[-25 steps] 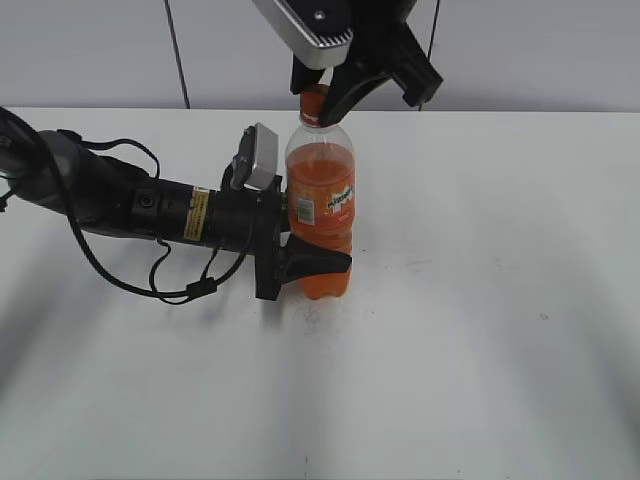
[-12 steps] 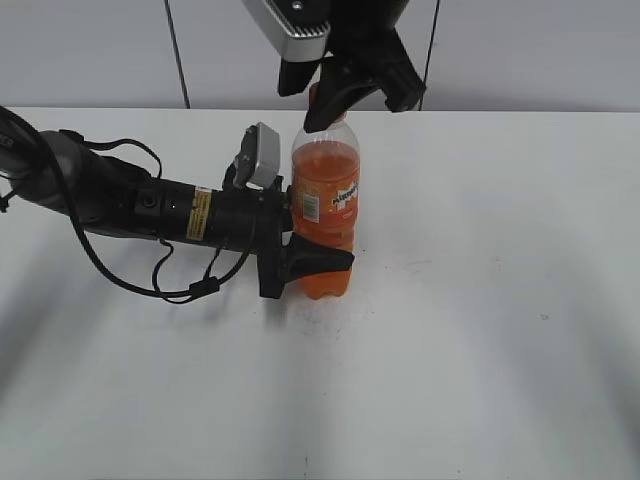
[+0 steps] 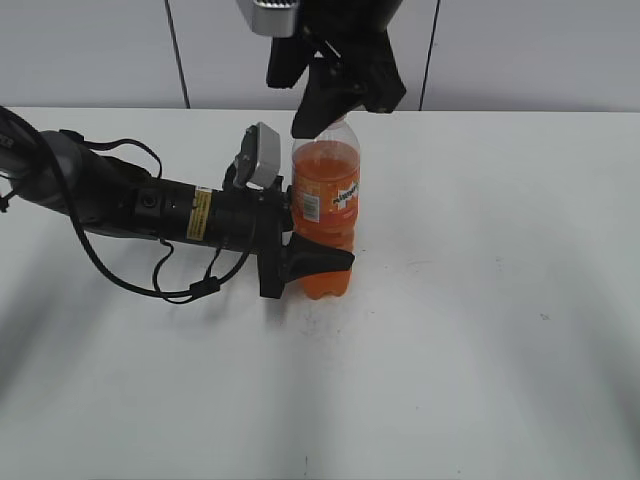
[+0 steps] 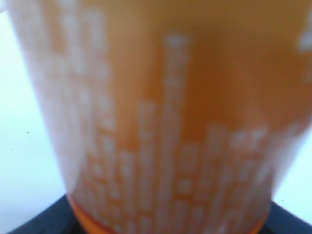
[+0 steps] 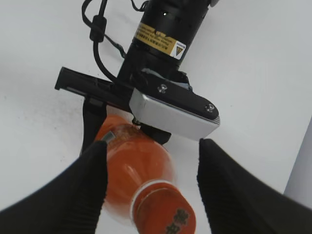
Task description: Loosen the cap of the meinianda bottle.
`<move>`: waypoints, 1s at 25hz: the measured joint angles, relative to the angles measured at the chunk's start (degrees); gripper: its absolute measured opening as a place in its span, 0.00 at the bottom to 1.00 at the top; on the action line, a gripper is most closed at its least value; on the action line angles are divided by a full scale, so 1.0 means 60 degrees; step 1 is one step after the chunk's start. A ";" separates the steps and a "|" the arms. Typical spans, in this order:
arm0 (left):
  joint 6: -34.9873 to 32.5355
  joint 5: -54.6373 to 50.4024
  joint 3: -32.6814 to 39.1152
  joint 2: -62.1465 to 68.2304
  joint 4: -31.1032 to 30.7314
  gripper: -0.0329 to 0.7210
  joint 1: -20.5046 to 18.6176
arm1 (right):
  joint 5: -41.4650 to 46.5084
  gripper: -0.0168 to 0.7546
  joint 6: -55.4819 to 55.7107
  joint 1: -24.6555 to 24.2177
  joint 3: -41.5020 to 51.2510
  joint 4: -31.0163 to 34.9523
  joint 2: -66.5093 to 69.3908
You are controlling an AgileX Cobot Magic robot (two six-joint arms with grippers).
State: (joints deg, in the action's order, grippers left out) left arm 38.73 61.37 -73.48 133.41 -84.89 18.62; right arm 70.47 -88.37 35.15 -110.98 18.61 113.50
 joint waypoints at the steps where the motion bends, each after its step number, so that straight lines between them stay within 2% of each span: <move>1: 0.0000 0.0000 0.0000 0.0000 0.0000 0.57 0.0000 | 0.0000 0.60 0.0281 0.0000 0.0000 0.0124 -0.0053; 5: 0.0000 0.0000 0.0000 0.0000 0.0000 0.57 0.0000 | 0.0000 0.60 0.2516 0.0000 0.0000 0.0596 -0.0468; 11: 0.0000 0.0000 0.0000 0.0000 0.0000 0.57 0.0000 | 0.0000 0.60 0.8382 0.0000 -0.0148 0.0446 -0.0646; 15: 0.0000 0.0000 0.0000 0.0000 0.0000 0.57 0.0000 | 0.0000 0.60 1.2605 0.0000 -0.0146 -0.0504 -0.0646; 18: 0.0000 0.0000 0.0000 0.0000 0.0000 0.57 0.0000 | 0.0000 0.60 1.4992 0.0000 -0.0146 -0.1482 -0.0646; 21: 0.0000 0.0000 0.0000 0.0000 0.0000 0.57 0.0000 | 0.0000 0.60 1.6724 0.0000 -0.0146 -0.1840 -0.0667; 25: 0.0000 0.0000 0.0000 0.0000 0.0000 0.57 0.0000 | 0.0000 0.60 1.7836 0.0000 -0.0146 -0.1712 -0.0674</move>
State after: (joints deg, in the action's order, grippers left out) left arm 38.73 61.37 -73.48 133.41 -84.89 18.62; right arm 70.47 18.65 35.15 -111.85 8.34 109.46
